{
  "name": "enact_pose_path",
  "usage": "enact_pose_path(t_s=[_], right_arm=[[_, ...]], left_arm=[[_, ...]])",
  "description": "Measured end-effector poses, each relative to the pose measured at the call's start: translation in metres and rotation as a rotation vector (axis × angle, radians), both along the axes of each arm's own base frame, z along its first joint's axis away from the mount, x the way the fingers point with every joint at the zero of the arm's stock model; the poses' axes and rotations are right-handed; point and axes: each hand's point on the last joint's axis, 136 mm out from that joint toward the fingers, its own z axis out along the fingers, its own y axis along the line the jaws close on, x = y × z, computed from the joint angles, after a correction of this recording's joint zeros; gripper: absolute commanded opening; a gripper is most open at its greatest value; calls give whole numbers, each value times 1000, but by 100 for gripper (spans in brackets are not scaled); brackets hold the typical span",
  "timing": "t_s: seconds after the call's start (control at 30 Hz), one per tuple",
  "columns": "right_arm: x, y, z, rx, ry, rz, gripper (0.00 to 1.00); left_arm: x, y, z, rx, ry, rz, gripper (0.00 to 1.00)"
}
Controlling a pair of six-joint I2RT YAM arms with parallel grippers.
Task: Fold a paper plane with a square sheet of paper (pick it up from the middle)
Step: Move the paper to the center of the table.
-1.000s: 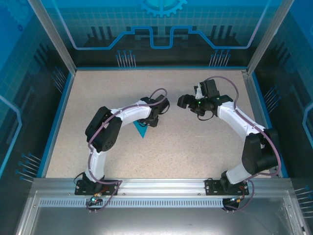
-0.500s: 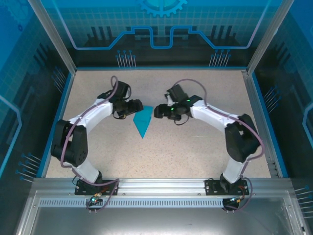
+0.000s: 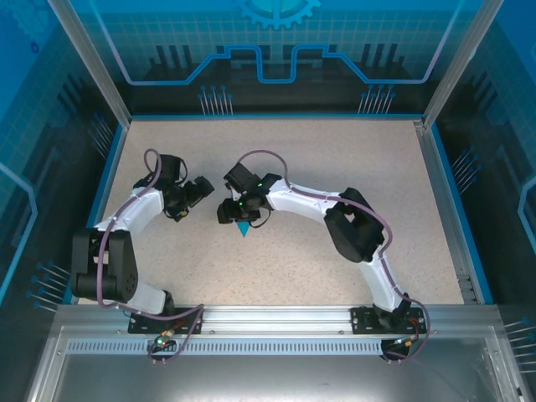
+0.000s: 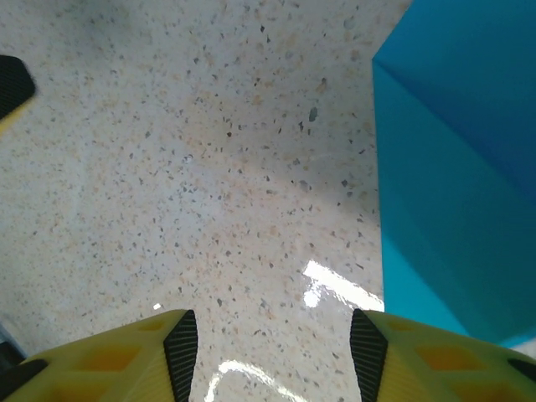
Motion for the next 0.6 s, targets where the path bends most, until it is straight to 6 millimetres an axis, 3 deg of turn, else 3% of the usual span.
enact_pose_path(t_s=[0.23,0.43,0.6], right_arm=[[-4,-14,-36,-117,50,-5,54],[-3,-23,-37,-123,39,44,53],[-13,-59,-39,-115,30,164,52]], left_arm=[[3,-2,2,-13,-17,-6,98],[5,-7,5,-39,-31,-20,98],[6,-11,5,-62,-36,-33,98]])
